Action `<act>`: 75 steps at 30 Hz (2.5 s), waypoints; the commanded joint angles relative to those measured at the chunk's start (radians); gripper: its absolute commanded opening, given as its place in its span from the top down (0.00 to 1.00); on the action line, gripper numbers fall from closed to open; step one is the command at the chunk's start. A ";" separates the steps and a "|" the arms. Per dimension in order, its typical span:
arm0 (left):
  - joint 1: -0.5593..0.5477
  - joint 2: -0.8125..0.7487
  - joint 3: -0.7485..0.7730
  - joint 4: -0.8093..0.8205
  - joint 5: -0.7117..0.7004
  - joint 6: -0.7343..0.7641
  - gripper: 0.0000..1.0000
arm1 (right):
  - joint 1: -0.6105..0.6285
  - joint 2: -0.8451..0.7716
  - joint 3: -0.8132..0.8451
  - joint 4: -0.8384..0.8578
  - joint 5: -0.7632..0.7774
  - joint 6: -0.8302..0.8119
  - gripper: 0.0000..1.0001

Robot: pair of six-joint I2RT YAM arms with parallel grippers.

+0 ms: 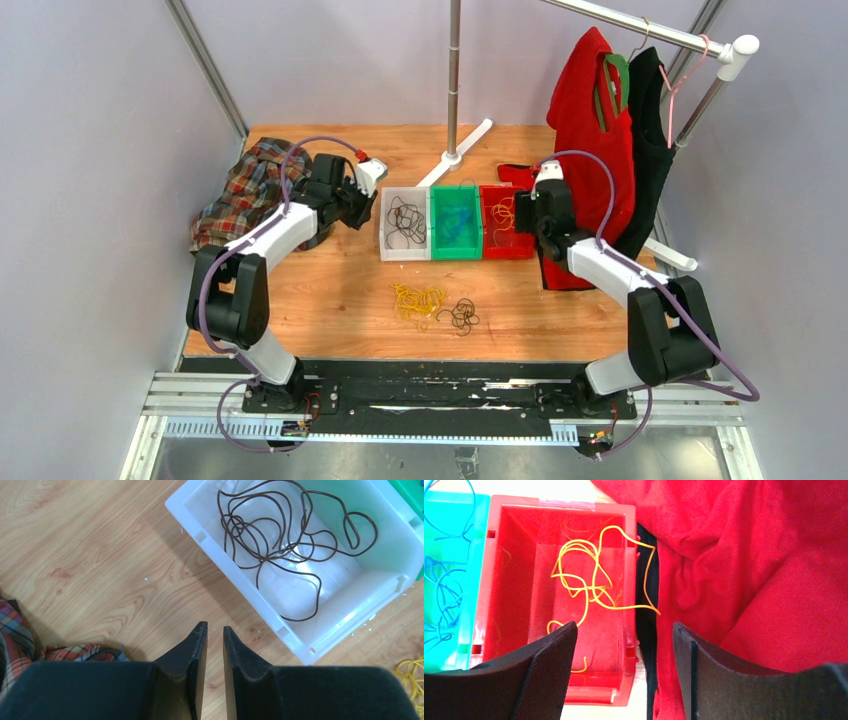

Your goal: Untangle the cables

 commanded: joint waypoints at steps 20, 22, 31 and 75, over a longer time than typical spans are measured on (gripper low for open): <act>0.015 -0.054 0.020 -0.031 0.114 -0.031 0.78 | -0.027 0.072 0.060 -0.002 -0.051 -0.102 0.71; 0.015 -0.055 0.020 -0.034 0.119 -0.030 0.78 | -0.028 0.067 0.064 0.000 -0.054 -0.105 0.74; 0.015 -0.059 0.020 -0.060 0.176 -0.046 0.76 | -0.028 0.086 0.114 -0.041 -0.047 -0.121 0.63; 0.000 0.074 -0.017 0.063 0.167 -0.142 0.69 | 0.122 0.161 0.192 -0.054 0.105 -0.332 0.99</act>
